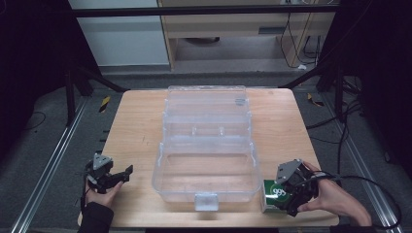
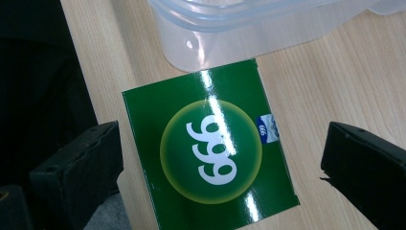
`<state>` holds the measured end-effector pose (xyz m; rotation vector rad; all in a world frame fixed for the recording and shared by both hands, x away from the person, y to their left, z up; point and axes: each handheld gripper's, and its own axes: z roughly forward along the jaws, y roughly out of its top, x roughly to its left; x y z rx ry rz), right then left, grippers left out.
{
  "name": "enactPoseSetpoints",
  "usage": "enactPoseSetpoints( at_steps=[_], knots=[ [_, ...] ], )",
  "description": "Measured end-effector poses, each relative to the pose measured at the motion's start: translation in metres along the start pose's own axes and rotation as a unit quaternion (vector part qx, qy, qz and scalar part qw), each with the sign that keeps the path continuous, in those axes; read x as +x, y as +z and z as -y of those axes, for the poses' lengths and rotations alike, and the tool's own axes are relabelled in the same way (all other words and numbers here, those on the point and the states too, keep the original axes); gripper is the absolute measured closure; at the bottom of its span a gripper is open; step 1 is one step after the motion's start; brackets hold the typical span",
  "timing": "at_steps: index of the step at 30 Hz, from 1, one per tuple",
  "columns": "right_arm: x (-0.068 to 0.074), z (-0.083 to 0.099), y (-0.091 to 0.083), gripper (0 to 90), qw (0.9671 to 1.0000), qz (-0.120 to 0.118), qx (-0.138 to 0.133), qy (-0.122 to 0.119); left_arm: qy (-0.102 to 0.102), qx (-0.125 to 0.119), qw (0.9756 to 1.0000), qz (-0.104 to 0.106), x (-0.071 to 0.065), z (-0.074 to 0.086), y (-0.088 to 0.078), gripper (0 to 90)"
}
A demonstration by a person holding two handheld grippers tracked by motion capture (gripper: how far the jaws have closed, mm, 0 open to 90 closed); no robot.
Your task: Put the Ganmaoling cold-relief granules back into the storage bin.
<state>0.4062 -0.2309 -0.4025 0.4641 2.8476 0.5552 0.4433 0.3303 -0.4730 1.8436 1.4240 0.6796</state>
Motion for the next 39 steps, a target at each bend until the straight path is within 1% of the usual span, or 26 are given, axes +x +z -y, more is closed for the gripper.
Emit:
enactPoseSetpoints(
  at_steps=[5,7,9,10,13,15,16,19,20,26,27,28,30,32,36,39],
  knots=[
    [0.001,-0.001,0.006,1.1,1.0,-0.004,0.007,-0.005,0.0,0.0,1.0,0.0,0.0,0.0,0.0,18.9],
    [0.001,-0.001,0.009,1.1,0.9998,-0.008,0.01,-0.015,0.001,0.0,1.0,0.0,0.0,0.0,0.0,18.9],
    [0.002,-0.002,0.011,1.1,0.9997,-0.01,0.013,-0.016,0.001,0.0,1.0,0.0,0.0,0.0,0.0,18.9],
    [0.002,-0.002,0.013,1.1,0.9997,-0.012,0.017,-0.013,0.001,0.0,1.0,0.0,0.0,0.0,0.0,18.9],
    [0.001,-0.001,0.02,1.8,0.9993,-0.014,0.028,-0.02,0.002,0.001,1.0,0.0,0.0,0.0,0.0,18.9],
    [0.0,-0.001,0.023,1.8,0.9991,-0.016,0.03,-0.023,0.002,0.001,1.0,0.0,0.0,0.0,0.0,18.9],
    [0.0,-0.002,0.026,1.9,0.9988,-0.017,0.038,-0.027,0.002,0.001,1.0,0.0,0.0,0.0,0.0,18.9],
    [0.0,-0.002,0.03,2.3,0.9985,-0.021,0.042,-0.027,0.003,0.002,1.0,0.0,0.0,0.0,0.001,18.9],
    [-0.001,-0.001,0.032,2.2,0.9984,-0.021,0.042,-0.03,0.003,0.002,1.0,-0.001,0.0,0.0,0.001,18.9],
    [-0.002,0.001,0.04,3.8,0.9972,-0.036,0.055,-0.034,0.004,0.001,1.0,0.0,0.0,0.0,0.001,19.0],
    [-0.002,0.001,0.041,3.7,0.9971,-0.034,0.058,-0.035,0.004,0.002,1.0,-0.001,0.0,0.0,0.001,19.0],
    [-0.002,0.001,0.042,4.1,0.997,-0.037,0.059,-0.034,0.004,0.001,1.0,0.0,0.0,0.0,0.001,19.0],
    [-0.003,0.001,0.044,4.6,0.9964,-0.042,0.06,-0.043,0.004,0.001,1.0,0.0,0.0,0.0,0.001,19.1],
    [-0.003,0.001,0.047,6.5,0.9961,-0.048,0.061,-0.042,0.004,0.002,1.0,-0.001,0.0,0.0,0.001,19.2],
    [-0.004,0.001,0.048,7.5,0.9955,-0.05,0.064,-0.049,0.005,0.002,1.0,-0.001,0.0,0.0,0.001,19.3],
    [-0.004,0.001,0.047,8.9,0.9954,-0.054,0.062,-0.049,0.005,0.002,1.0,-0.001,0.0,0.0,0.001,19.3]
  ],
)
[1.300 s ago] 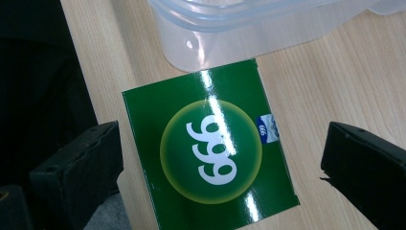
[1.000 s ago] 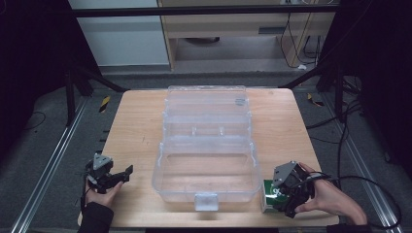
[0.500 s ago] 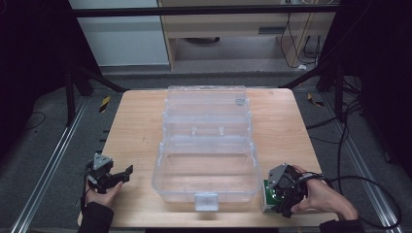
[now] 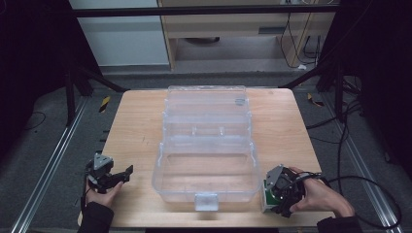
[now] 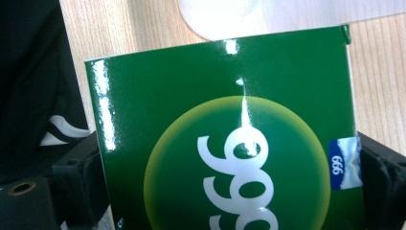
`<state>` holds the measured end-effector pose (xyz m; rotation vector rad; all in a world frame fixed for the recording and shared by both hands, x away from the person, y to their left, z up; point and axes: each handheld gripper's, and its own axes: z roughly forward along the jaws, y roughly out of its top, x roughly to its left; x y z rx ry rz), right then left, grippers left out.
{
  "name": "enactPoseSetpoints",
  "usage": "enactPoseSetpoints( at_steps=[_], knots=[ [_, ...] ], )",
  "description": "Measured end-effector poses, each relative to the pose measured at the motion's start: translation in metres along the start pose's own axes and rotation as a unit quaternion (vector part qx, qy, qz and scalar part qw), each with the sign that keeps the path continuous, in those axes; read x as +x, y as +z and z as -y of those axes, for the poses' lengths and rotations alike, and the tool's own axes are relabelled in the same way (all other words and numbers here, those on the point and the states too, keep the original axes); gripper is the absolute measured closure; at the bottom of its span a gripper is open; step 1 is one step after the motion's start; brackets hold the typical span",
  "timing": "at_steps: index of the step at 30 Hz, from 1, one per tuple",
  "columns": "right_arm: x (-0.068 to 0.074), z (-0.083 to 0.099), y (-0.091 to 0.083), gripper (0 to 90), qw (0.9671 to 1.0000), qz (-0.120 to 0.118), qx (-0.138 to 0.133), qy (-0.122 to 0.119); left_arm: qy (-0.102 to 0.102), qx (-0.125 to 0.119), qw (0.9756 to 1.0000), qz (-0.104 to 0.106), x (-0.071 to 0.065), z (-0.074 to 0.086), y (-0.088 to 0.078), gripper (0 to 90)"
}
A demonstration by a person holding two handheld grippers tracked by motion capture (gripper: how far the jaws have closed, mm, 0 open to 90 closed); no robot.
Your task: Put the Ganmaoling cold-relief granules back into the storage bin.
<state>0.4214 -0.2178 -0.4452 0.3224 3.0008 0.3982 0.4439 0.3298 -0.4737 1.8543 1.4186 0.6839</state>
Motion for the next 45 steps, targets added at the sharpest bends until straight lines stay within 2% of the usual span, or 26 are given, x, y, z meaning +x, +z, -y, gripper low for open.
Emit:
enactPoseSetpoints(
  at_steps=[5,8,11,13,15,18,37,45],
  knots=[
    [-0.001,0.002,-0.003,13.2,1.0,-0.001,-0.001,0.009,0.001,0.0,1.0,0.0,0.0,0.0,0.0,19.4],
    [-0.001,0.003,-0.005,15.0,0.9998,-0.005,-0.001,0.022,0.001,0.001,1.0,0.0,0.0,0.0,0.0,19.4],
    [0.0,0.003,-0.006,15.5,0.9997,-0.003,-0.001,0.025,0.001,0.0,1.0,0.0,0.0,0.0,0.0,19.4],
    [-0.001,0.003,-0.007,15.7,0.9998,0.002,-0.002,0.018,0.0,0.0,1.0,0.0,0.0,0.0,0.0,19.5],
    [0.0,0.004,-0.011,15.8,0.9996,0.007,-0.006,0.027,0.0,0.0,1.0,0.0,0.0,0.0,0.0,19.5],
    [0.0,0.004,-0.015,15.8,0.9996,0.009,-0.01,0.026,0.0,0.0,1.0,0.0,0.0,0.0,0.0,19.5],
    [0.004,0.0,-0.076,15.9,0.9977,0.029,-0.042,0.045,0.0,0.001,1.0,0.0,0.0,0.0,0.0,19.6],
    [0.002,-0.01,-0.104,15.9,0.9961,0.047,-0.057,0.047,0.001,0.001,1.0,0.0,-0.001,0.0,0.0,19.6]
  ],
)
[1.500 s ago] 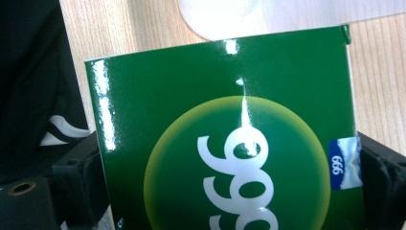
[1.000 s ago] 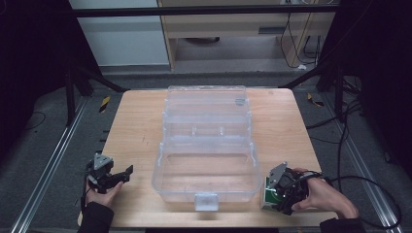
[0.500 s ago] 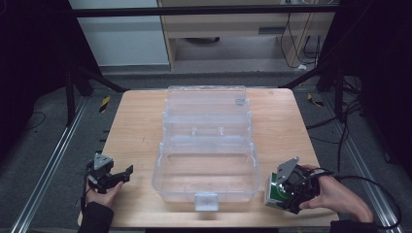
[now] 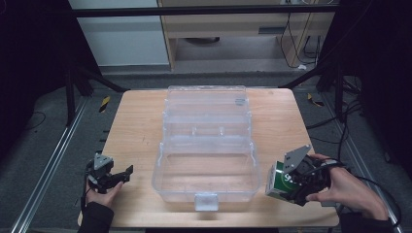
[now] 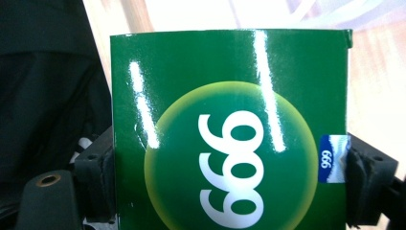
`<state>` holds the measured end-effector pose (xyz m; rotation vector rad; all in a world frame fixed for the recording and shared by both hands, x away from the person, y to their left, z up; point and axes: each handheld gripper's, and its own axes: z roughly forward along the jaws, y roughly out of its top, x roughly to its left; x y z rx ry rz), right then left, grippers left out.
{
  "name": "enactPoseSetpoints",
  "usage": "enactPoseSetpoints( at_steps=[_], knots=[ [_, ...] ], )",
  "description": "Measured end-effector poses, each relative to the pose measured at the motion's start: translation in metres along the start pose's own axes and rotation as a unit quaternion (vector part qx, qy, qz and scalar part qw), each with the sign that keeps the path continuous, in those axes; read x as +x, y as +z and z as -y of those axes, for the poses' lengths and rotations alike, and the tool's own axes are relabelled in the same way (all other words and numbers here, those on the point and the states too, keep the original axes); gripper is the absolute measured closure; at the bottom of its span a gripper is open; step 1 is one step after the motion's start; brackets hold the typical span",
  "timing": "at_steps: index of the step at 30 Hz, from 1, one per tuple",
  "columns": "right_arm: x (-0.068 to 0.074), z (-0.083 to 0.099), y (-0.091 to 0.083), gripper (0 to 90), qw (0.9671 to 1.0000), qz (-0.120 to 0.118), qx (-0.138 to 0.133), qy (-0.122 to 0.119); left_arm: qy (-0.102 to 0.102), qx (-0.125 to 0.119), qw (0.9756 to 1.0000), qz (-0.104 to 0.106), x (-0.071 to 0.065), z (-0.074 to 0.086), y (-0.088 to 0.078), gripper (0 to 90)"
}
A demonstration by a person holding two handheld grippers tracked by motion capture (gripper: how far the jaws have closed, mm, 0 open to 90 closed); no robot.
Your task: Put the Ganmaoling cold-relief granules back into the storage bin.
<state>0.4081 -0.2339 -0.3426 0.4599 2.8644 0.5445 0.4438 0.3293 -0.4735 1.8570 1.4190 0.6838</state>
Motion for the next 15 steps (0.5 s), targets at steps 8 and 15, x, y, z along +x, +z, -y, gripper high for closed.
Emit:
enactPoseSetpoints(
  at_steps=[8,15],
  knots=[
    [-0.005,-0.024,-0.017,15.9,0.9996,0.016,-0.016,-0.016,-0.001,-0.001,1.0,0.0,0.0,0.0,0.0,19.6],
    [-0.009,-0.047,-0.025,15.9,0.9991,0.017,-0.024,-0.032,-0.001,-0.001,1.0,0.0,0.0,0.0,0.0,19.6]
  ],
)
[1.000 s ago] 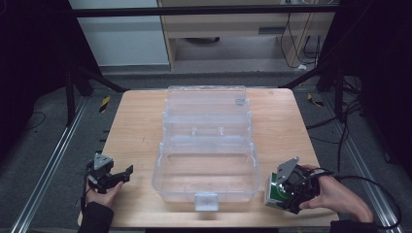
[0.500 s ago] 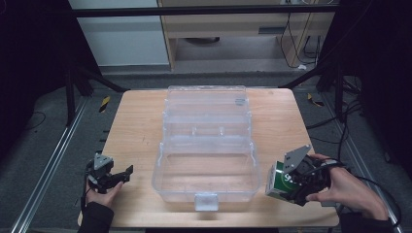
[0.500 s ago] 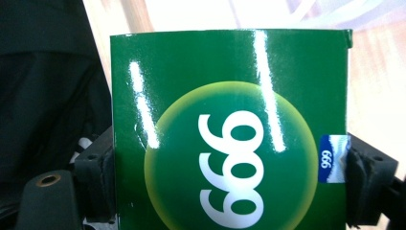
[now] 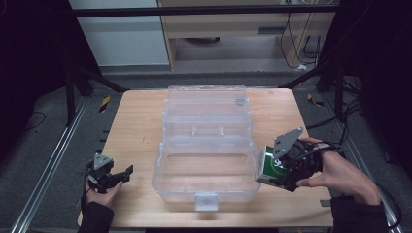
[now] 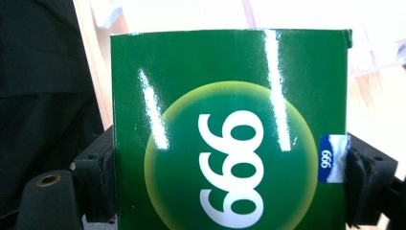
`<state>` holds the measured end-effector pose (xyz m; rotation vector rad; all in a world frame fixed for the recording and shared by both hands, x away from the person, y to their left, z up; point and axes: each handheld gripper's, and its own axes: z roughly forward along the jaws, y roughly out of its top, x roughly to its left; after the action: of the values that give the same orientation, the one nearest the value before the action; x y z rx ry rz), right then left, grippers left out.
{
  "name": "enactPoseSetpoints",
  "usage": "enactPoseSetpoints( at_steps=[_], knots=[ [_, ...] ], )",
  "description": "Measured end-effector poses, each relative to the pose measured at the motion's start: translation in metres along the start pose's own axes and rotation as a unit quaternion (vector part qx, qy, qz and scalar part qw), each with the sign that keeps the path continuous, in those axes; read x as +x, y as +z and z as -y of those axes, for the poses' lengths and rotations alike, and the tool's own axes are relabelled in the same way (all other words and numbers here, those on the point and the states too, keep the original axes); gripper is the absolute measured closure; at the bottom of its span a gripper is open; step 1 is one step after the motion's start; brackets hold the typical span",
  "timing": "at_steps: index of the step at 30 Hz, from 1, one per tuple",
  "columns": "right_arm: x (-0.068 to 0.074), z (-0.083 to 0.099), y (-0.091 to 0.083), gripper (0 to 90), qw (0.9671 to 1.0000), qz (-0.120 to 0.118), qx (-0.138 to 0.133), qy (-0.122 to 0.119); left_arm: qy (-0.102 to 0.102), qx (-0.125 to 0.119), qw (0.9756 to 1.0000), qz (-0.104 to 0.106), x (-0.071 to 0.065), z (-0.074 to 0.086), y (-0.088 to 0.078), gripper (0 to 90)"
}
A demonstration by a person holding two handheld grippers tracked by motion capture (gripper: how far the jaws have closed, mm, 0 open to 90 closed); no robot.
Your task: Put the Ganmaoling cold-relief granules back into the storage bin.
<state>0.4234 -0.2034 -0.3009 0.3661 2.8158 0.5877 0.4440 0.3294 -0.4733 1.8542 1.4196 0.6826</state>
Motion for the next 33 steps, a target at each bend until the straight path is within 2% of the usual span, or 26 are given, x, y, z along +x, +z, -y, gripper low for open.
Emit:
enactPoseSetpoints(
  at_steps=[7,15,33],
  knots=[
    [-0.003,-0.021,0.008,15.9,0.9998,-0.009,0.004,-0.016,-0.001,0.001,1.0,0.0,0.0,0.0,0.0,19.6],
    [-0.009,-0.037,0.018,15.9,0.9996,-0.016,0.002,-0.022,-0.002,0.0,1.0,0.001,0.001,0.0,0.0,19.7],
    [-0.009,-0.059,0.048,15.8,0.999,-0.027,-0.012,-0.032,-0.002,-0.001,1.0,0.002,0.001,0.0,0.0,19.7]
  ],
)
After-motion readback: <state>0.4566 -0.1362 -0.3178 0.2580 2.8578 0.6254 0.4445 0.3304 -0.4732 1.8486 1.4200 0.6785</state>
